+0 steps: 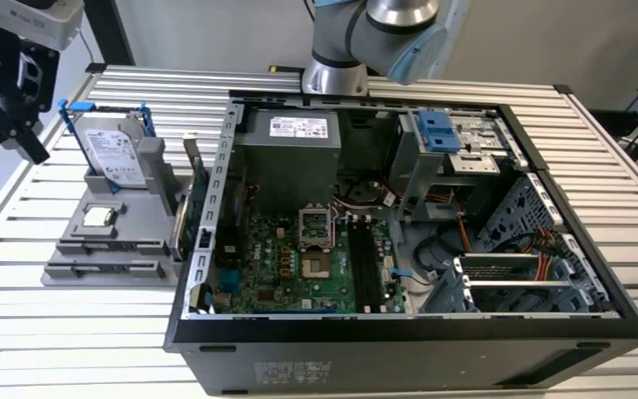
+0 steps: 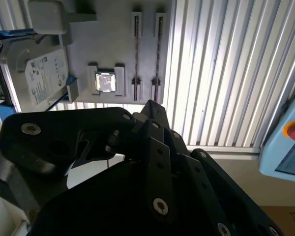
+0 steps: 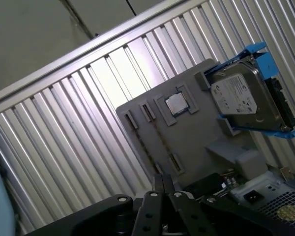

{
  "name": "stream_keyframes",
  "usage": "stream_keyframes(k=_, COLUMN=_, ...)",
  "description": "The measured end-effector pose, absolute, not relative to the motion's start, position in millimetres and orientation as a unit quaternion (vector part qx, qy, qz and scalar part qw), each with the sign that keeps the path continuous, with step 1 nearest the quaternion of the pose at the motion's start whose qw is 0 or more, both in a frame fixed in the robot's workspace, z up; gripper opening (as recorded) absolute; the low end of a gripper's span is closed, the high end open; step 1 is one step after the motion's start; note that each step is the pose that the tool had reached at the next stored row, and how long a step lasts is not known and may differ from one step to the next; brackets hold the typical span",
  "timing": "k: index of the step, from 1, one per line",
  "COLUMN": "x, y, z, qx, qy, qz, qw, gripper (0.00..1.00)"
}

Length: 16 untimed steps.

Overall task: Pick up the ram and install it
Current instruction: 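Pick up the ram and move it above insertion slot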

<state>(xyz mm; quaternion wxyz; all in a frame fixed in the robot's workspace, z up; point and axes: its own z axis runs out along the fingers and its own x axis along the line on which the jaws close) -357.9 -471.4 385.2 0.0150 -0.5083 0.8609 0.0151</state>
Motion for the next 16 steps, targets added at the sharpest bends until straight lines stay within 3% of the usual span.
stream_keyframes(k=16, x=-357.8, y=-471.4, z=384.7, qx=-0.561, qy=0.828, qz=0.016, qw=0.014, gripper=0.0)
